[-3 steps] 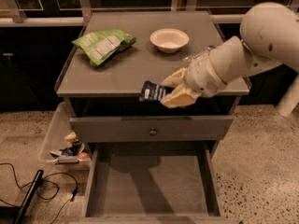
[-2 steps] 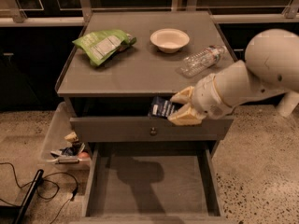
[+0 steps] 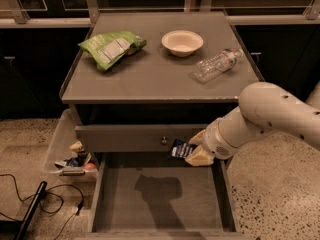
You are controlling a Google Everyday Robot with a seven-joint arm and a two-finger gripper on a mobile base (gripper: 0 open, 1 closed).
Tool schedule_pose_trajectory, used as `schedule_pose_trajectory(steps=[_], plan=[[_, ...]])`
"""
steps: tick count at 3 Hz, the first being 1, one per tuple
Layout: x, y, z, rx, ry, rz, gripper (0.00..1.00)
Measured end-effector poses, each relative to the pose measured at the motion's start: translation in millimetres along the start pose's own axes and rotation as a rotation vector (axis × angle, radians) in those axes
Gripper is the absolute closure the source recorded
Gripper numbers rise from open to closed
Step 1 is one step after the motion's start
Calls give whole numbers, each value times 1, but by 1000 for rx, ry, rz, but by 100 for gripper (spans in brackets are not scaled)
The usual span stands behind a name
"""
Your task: Place rxbar blueberry into middle drawer
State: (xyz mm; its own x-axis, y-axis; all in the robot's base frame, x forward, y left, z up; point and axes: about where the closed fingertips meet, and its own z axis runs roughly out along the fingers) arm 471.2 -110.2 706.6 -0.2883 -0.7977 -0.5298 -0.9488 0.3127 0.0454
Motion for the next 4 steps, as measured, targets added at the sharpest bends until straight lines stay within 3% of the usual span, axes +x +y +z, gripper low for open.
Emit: schedule_pose_trajectory(steps=[2, 3, 4], plan=[[9, -2, 15, -27, -5, 36, 100], [45, 2, 75, -88, -11, 119, 100], [87, 5, 132, -87, -12, 171, 100]])
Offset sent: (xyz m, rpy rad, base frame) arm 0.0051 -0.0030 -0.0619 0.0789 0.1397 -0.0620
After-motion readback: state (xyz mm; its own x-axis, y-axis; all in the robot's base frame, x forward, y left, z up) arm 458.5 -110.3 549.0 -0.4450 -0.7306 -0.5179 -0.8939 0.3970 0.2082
